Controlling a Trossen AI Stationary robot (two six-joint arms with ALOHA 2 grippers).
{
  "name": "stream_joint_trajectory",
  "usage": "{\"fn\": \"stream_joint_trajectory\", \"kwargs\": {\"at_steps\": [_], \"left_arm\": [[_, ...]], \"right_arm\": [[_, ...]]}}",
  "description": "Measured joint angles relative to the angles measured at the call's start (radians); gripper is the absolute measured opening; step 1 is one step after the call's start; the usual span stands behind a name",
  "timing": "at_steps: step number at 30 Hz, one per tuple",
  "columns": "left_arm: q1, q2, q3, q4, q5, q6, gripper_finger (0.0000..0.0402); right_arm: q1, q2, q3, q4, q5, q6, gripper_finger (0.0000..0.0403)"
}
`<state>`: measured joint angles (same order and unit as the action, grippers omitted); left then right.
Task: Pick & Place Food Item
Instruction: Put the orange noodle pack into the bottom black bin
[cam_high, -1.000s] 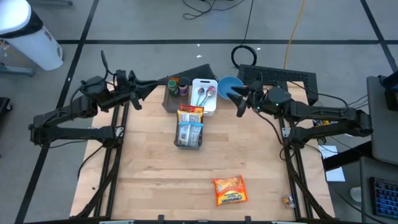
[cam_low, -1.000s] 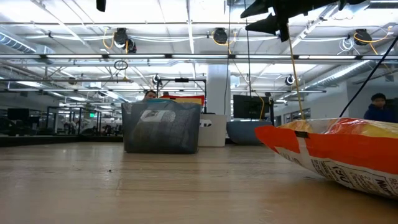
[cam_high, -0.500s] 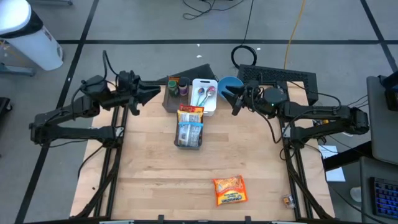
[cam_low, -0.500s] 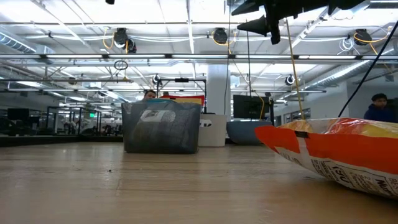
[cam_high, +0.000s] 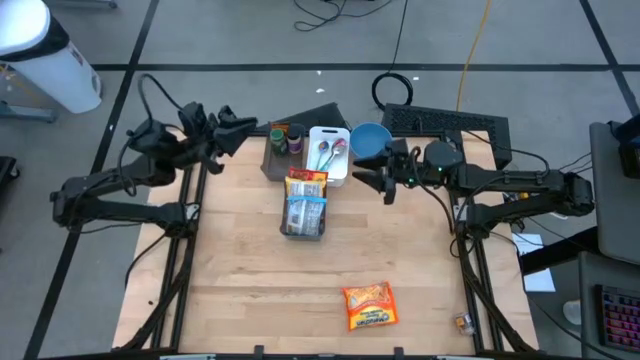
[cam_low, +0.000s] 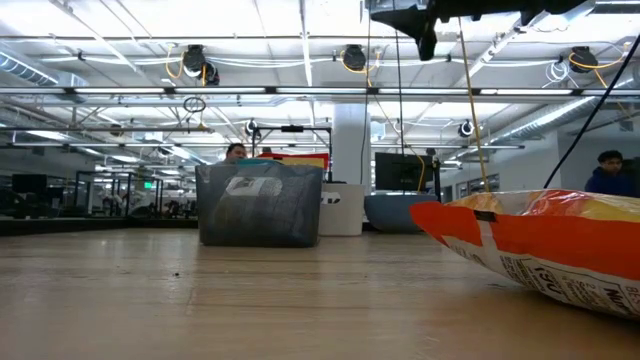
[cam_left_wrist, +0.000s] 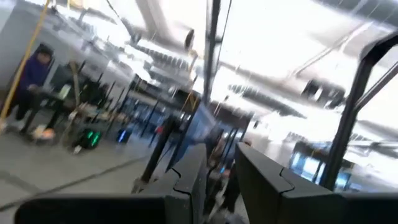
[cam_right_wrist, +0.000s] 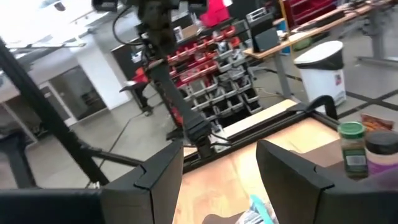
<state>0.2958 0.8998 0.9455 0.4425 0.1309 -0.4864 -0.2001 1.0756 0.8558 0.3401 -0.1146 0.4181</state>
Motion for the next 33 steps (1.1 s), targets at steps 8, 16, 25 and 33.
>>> {"fn": "stream_joint_trajectory", "kwargs": {"at_steps": [8, 16, 25, 33], "left_arm": [[-0.015, 0.072, 0.000, 0.146, 0.000, -0.130, 0.0093], [-0.037, 0.156, 0.000, 0.216, 0.043, -0.215, 0.0130], [0.020, 0.147, 0.000, 0.200, 0.296, -0.278, 0.0244], [0.096, 0.061, 0.000, -0.115, 0.404, -0.194, 0.0255]], "right_arm": [[0.000, 0.000, 0.000, 0.053, -0.102, -0.019, 0.0197], [0.000, 0.000, 0.000, 0.052, -0.101, -0.008, 0.0197], [-0.001, 0.001, 0.000, 0.059, -0.032, 0.004, 0.0197], [-0.001, 0.057, 0.002, 0.211, 0.061, 0.107, 0.0197]]}}
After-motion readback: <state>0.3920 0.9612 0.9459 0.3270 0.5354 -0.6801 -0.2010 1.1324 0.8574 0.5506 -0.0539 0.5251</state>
